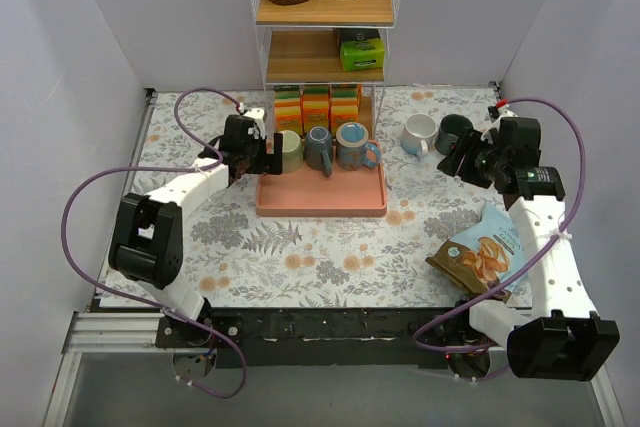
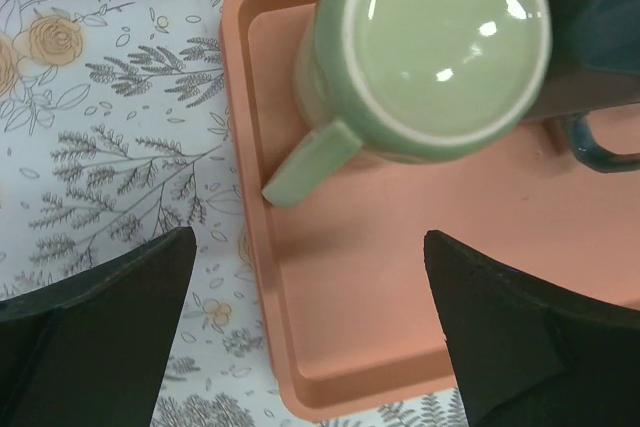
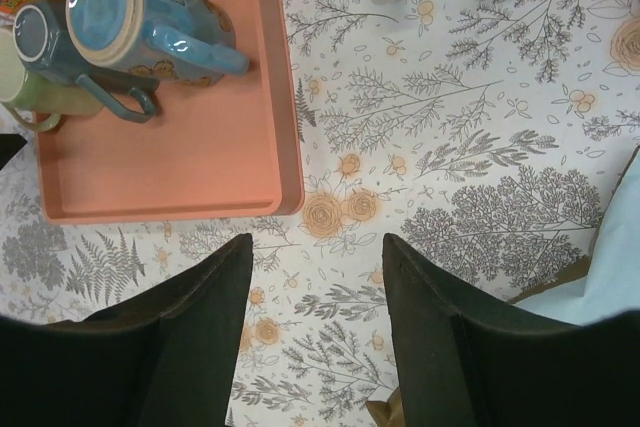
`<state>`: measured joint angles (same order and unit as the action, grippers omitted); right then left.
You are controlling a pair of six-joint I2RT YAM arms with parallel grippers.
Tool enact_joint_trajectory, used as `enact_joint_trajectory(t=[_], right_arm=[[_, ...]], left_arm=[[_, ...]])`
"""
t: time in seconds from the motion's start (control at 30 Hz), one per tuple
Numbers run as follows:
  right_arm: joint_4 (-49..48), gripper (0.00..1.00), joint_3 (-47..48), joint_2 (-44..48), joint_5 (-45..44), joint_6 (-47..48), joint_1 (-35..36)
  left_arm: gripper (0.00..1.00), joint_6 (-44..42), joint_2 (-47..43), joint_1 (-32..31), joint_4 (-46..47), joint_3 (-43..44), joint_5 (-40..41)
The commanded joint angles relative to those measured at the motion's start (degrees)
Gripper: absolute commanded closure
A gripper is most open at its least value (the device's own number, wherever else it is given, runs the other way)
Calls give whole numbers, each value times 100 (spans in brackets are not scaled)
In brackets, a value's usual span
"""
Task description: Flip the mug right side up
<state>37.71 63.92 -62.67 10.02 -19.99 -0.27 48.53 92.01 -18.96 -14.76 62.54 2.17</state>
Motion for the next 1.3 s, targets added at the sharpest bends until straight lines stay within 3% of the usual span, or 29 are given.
enact_joint_trajectory(t=[0.0, 0.23, 0.4, 0.5, 0.7, 1.07, 1.27], right_arm=[[157, 39, 33, 317, -9, 65, 19], [482, 42, 138, 352, -167, 197, 19], [579, 44, 164, 361, -228, 188, 19], [605, 44, 173, 379, -325, 197, 19], [570, 45, 112, 405, -343, 180, 19], [518, 46, 33, 423, -378, 144, 19], [570, 47, -46, 502, -396, 136, 19]], left_arm=[[2, -766, 203, 261, 440, 249, -840], [12, -1047, 494, 481, 624, 469, -1509], [22, -1311, 994, 499, 141, 1101, -1931], [29, -1338, 1161, 507, 97, 1137, -1966], [32, -1399, 1188, 499, 26, 1014, -1896], [65, -1382, 1267, 507, 26, 1040, -2107], [64, -1470, 1258, 499, -62, 1058, -1984]])
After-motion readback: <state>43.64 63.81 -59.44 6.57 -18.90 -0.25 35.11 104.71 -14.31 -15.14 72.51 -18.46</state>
